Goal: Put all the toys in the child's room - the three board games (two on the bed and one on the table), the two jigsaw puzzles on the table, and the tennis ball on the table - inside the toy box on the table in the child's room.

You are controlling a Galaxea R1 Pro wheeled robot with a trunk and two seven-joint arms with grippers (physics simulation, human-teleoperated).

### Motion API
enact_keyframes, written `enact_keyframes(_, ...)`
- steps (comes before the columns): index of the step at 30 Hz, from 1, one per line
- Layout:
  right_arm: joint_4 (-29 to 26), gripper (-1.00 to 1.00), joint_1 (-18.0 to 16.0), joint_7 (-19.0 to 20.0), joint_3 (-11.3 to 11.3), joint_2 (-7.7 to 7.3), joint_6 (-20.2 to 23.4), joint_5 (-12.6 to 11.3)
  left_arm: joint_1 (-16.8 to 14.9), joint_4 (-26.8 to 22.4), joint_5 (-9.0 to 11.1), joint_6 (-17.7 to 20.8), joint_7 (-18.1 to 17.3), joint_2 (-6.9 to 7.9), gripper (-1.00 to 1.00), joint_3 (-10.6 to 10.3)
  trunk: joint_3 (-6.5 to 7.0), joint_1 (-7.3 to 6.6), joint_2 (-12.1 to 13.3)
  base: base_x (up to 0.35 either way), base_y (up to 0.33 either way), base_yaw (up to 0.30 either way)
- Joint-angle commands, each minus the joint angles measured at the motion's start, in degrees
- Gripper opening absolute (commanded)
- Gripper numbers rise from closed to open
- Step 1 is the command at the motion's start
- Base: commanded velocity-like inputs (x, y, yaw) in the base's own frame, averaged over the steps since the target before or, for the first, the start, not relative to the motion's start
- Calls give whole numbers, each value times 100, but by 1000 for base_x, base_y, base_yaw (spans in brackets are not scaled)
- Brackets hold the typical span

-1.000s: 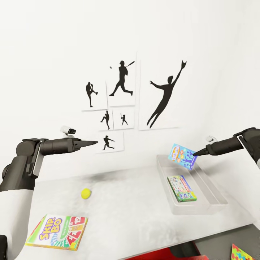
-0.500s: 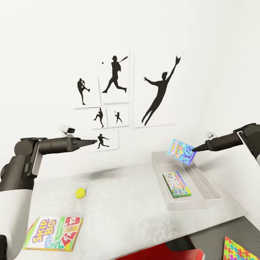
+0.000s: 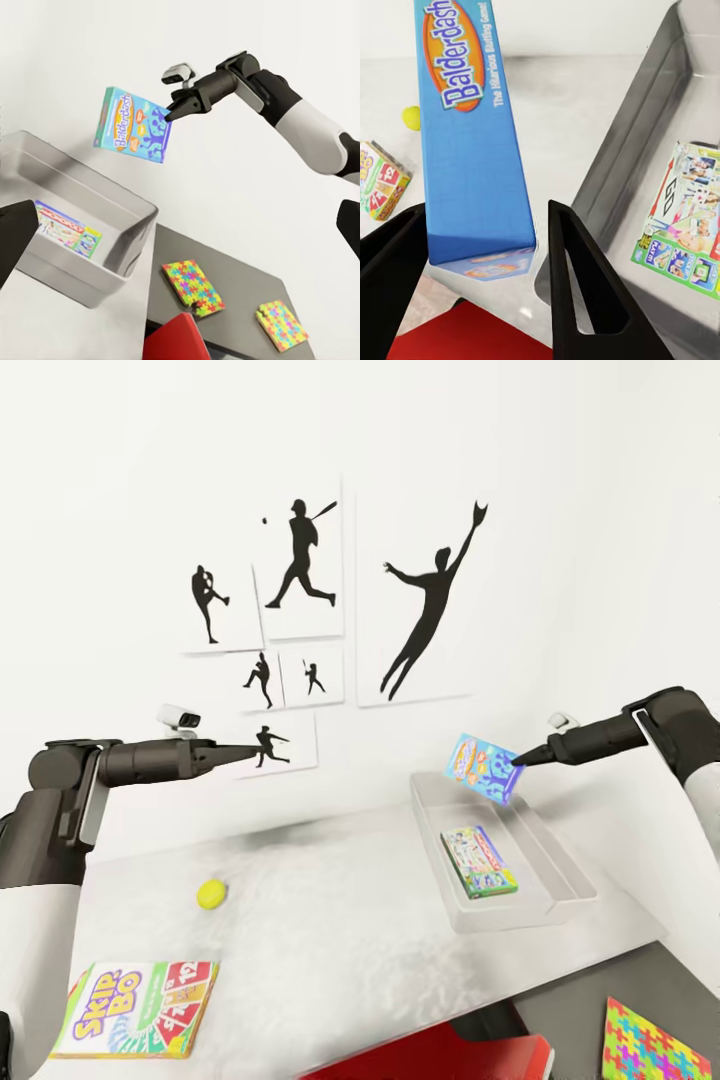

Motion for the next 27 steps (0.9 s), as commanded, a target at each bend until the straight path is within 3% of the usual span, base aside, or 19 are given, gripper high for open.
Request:
enact_keyframes(1,-7,-100,-14,48,14,17,60,56,-5,-1,-2,60,-23,3,100,8,-24,3,-14,0,0,-22)
enact_keyframes(6,-8,-100,-54,49,17,83,58,57,-5,-2,4,60,-23,6,100,61,-71,3,-14,0,0,-8)
enact_keyframes(27,-98,-100,-53,49,1,24,59,28,-6,-2,5,56,-23,6,100,104,-146,3,-14,0,0,0)
